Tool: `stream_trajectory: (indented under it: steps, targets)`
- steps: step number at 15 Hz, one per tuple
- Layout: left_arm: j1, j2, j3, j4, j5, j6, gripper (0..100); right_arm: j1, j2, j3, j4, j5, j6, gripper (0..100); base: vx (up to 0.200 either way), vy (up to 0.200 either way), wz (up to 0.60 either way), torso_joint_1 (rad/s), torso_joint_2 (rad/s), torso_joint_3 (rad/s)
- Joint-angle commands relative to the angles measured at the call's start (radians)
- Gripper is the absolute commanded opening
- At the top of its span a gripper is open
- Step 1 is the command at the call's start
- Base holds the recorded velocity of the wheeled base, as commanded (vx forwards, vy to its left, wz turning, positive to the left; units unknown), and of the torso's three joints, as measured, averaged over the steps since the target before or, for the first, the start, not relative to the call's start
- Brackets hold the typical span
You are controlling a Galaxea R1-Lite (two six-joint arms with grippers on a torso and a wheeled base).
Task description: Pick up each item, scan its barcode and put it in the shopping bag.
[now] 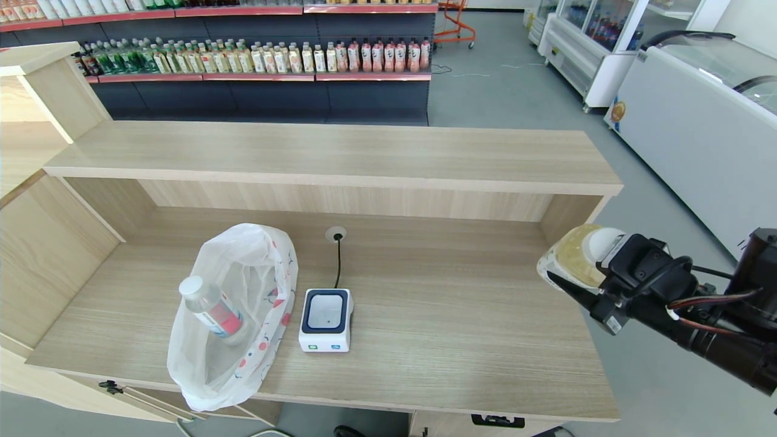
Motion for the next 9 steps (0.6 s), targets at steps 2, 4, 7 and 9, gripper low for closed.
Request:
stream_trajectory:
  steps: [2, 4, 7, 9]
  targets:
    - [0.000, 0.000, 0.000, 0.000, -0.001, 0.000, 100, 0.000, 0.024, -0.023, 0.000, 0.004, 0.007, 0, 0.000, 0.200, 0.00, 0.000, 0.00, 0.005]
    - [0.000, 0.000, 0.000, 0.000, -0.001, 0.000, 100, 0.000, 0.045, -0.042, 0.000, 0.009, 0.013, 0, 0.000, 0.200, 0.00, 0.012, 0.01, 0.000]
    - [0.000, 0.000, 0.000, 0.000, -0.001, 0.000, 100, -0.001, 0.085, -0.068, -0.002, 0.022, 0.049, 0, 0.000, 0.200, 0.00, 0.001, 0.00, 0.002]
    - [0.000, 0.000, 0.000, 0.000, -0.001, 0.000, 100, -0.003, 0.137, -0.103, -0.028, 0.038, 0.064, 0, 0.000, 0.200, 0.00, 0.000, 0.00, 0.000]
